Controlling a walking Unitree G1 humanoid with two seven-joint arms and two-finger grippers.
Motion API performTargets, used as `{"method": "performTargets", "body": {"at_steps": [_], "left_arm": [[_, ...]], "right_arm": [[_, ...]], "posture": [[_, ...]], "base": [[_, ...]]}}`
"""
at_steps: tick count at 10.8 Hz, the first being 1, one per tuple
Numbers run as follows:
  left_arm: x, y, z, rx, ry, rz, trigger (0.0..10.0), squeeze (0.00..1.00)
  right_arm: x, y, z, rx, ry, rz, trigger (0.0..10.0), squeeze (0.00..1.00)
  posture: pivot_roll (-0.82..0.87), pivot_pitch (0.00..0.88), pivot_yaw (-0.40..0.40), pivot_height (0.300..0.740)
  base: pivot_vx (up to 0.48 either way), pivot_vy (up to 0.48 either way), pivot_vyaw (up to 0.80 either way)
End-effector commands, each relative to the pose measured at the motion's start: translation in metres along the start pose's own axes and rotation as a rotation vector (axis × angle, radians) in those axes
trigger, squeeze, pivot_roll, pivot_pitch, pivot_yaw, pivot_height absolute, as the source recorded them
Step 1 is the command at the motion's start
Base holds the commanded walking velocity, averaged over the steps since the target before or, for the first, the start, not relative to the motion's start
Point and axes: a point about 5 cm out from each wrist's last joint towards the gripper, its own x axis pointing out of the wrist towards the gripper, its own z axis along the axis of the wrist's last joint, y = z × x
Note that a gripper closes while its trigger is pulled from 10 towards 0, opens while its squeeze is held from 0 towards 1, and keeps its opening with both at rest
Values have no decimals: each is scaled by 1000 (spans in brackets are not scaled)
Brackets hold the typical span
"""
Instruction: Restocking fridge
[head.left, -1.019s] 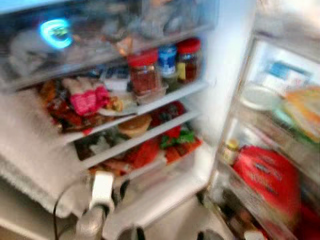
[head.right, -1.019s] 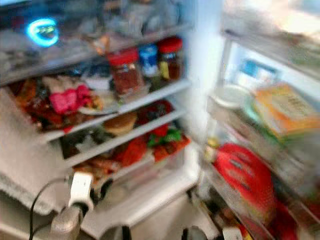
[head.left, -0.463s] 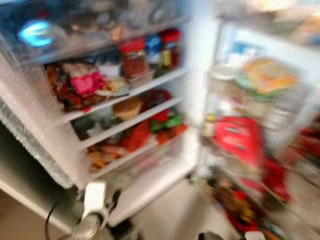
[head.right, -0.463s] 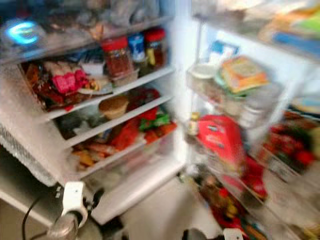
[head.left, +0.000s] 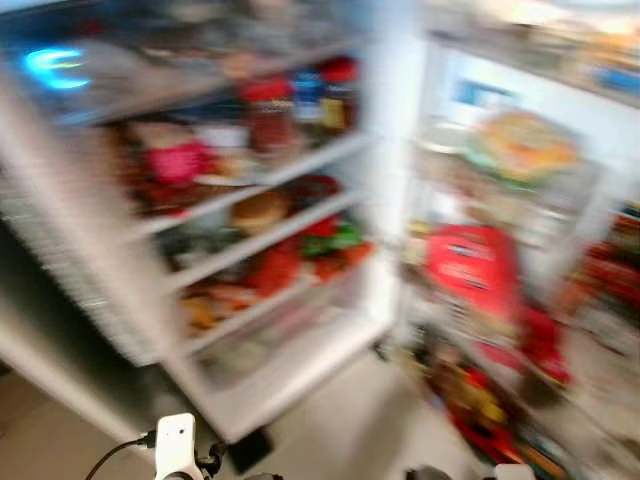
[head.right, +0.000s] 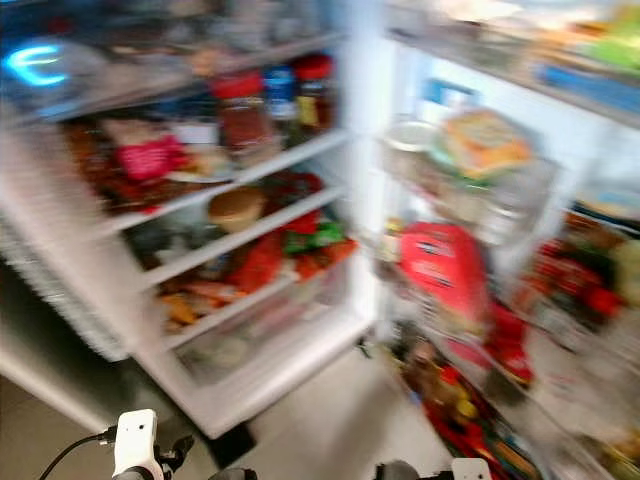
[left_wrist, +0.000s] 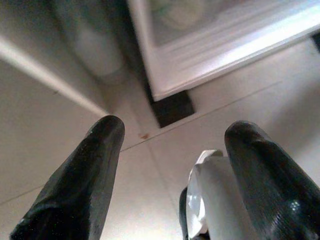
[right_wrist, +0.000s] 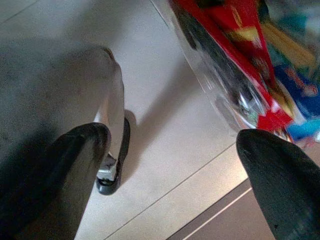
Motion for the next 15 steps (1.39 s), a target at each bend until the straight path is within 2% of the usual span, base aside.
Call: {"method": "performTargets", "body": {"at_steps": [1, 3, 8, 10, 13, 15], "left_arm": [[-3, 10, -10, 6, 50, 33, 10000, 0], [-6, 13, -21, 8, 97, 41, 10000, 0], [-14, 26, -40, 13, 188, 72, 10000, 0], [-18, 29, -49, 30, 229, 76, 10000, 0], [-21, 32, -56, 48, 267, 76, 10000, 0], [-22, 34, -58, 42, 281, 85, 10000, 0]], "right_arm": [[2, 16, 6, 0, -25, 55, 10000, 0], [2, 16, 5, 3, -22, 59, 10000, 0], [2, 18, 3, 36, -6, 64, 10000, 0], [1, 18, 2, 42, -11, 65, 10000, 0], [1, 19, 1, 78, -15, 64, 10000, 0], [1, 21, 2, 98, -26, 64, 10000, 0]], "posture": [[-134, 0, 40, 647], [-129, 0, 39, 647], [-132, 0, 48, 647], [-144, 0, 57, 671], [-150, 0, 67, 731], [-167, 0, 68, 740]], "base": [[0, 416, 800], [0, 469, 800], [0, 447, 0], [0, 0, 0], [0, 0, 0], [0, 0, 0]]}}
